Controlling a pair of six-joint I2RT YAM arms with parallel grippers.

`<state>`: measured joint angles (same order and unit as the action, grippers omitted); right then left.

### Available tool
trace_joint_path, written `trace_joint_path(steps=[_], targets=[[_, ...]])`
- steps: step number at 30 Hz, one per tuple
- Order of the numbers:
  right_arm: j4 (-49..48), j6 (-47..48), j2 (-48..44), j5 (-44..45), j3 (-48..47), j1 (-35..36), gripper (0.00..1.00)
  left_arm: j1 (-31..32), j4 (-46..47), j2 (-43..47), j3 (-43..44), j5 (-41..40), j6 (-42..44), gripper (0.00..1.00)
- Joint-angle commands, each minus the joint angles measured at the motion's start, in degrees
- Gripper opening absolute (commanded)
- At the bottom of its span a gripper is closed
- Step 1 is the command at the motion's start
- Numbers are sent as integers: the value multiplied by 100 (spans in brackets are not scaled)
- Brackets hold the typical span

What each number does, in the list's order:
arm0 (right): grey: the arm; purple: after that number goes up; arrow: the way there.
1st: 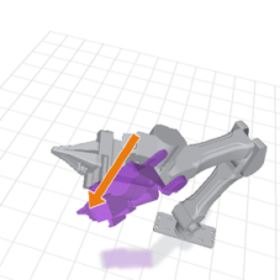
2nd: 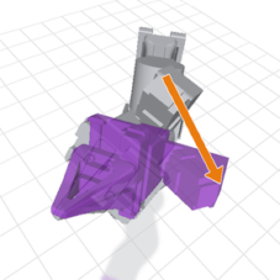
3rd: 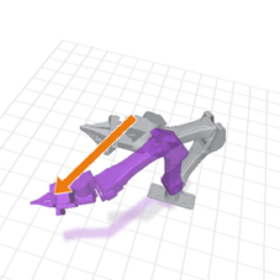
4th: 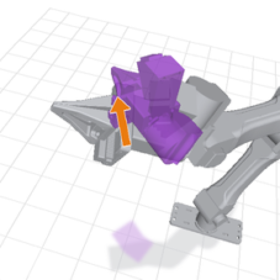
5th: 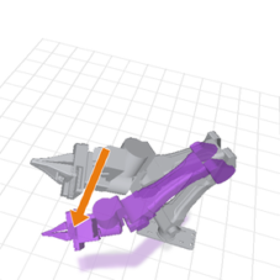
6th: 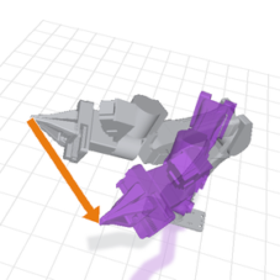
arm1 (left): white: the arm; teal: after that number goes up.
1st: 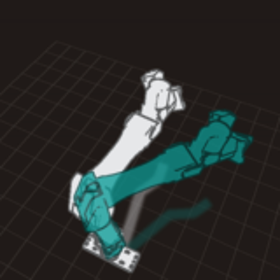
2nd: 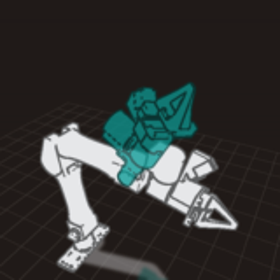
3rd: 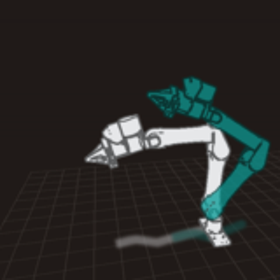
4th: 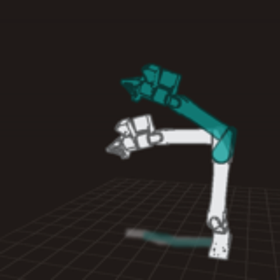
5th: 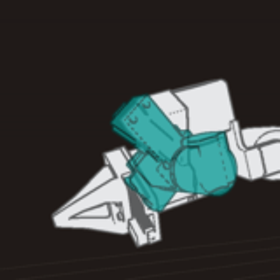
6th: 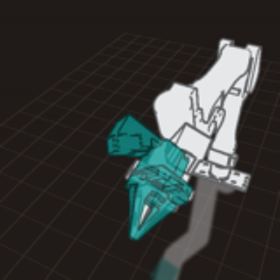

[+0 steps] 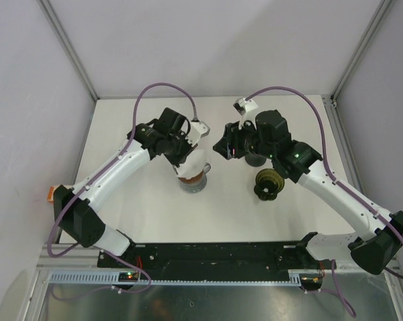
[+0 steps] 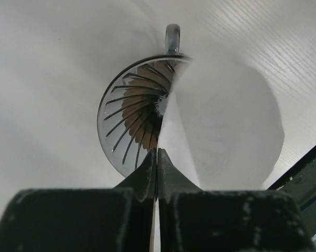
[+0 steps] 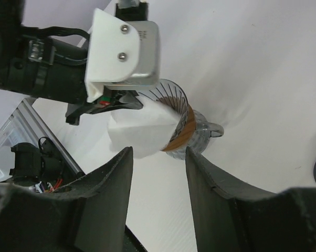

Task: Place the coffee filter in the dripper

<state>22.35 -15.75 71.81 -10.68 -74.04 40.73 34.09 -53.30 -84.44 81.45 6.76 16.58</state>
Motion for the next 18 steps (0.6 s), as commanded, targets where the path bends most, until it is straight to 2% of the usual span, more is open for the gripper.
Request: trace_joint_path(steps=[1, 10, 14, 18], targets=[[-82, 111, 8, -130, -29, -12, 50, -51, -47, -164, 258, 171, 111, 0], [-208, 180, 85, -293, 38, -10, 50, -67, -35, -453, 420, -16, 196, 2], [-241, 228, 135, -413, 39, -12, 50, -83, -40, -451, 588, -116, 205, 21], [-274, 257, 215, -571, 39, -7, 50, -99, -32, -414, 712, -200, 215, 45]])
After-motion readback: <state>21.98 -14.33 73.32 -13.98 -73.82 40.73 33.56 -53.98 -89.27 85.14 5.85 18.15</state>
